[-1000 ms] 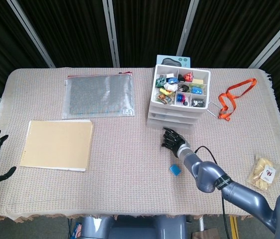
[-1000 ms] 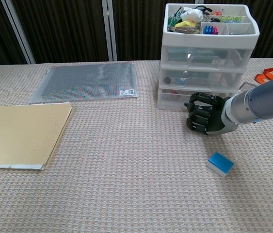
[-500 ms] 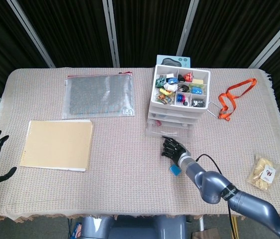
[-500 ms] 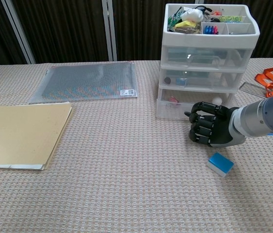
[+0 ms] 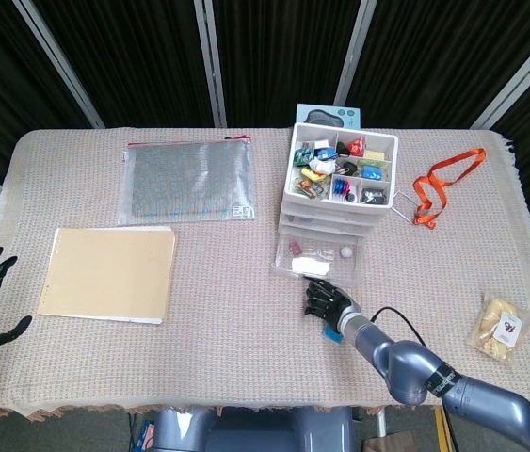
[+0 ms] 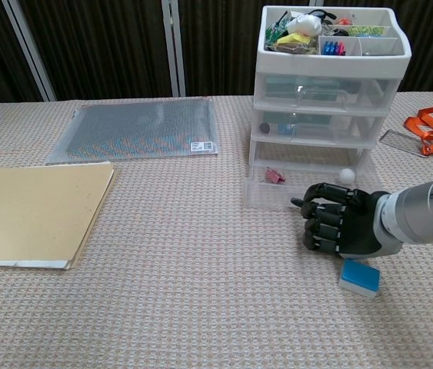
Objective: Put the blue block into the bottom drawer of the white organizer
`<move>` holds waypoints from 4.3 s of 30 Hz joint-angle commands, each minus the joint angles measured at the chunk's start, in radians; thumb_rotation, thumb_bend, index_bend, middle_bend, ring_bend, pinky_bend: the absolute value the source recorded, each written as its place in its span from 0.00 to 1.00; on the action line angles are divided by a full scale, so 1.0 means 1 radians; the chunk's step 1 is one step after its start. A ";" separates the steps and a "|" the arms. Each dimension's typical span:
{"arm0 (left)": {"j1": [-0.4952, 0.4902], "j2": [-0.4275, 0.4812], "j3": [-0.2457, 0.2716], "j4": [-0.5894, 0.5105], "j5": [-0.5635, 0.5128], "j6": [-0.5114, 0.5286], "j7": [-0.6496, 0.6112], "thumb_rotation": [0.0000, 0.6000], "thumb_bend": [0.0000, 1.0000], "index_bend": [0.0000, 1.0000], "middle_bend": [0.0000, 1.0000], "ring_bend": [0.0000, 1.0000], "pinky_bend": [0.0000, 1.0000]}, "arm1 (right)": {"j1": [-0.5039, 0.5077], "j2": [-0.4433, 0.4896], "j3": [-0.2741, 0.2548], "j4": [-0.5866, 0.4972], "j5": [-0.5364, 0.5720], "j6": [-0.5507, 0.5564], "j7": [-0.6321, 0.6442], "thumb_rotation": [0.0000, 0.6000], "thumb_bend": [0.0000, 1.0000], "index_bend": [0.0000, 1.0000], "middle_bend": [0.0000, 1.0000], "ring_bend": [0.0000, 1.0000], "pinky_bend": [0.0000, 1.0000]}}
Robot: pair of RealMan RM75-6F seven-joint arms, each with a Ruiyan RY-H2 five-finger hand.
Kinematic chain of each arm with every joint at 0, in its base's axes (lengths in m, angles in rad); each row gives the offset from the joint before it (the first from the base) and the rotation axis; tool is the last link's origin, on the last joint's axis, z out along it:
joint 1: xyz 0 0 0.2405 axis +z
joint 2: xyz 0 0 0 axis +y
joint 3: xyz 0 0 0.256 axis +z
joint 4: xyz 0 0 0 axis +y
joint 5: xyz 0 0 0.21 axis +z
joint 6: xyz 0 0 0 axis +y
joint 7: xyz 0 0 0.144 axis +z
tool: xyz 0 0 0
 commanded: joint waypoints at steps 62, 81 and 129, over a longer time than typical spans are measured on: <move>0.007 -0.025 -0.008 0.009 0.004 0.026 0.028 1.00 0.24 0.10 0.00 0.00 0.00 | -0.263 -0.061 -0.568 -0.163 -1.237 0.852 -1.124 1.00 0.02 0.33 0.77 0.77 0.68; 0.008 -0.026 -0.009 0.006 0.002 0.027 0.030 1.00 0.24 0.10 0.00 0.00 0.00 | -0.298 -0.166 -0.520 -0.106 -1.237 0.856 -1.156 1.00 0.07 0.34 0.77 0.78 0.68; 0.008 -0.018 -0.013 -0.008 -0.012 0.017 0.019 1.00 0.24 0.10 0.00 0.00 0.00 | -0.311 -0.231 -0.427 -0.058 -1.251 0.820 -1.101 1.00 0.36 0.61 0.79 0.80 0.68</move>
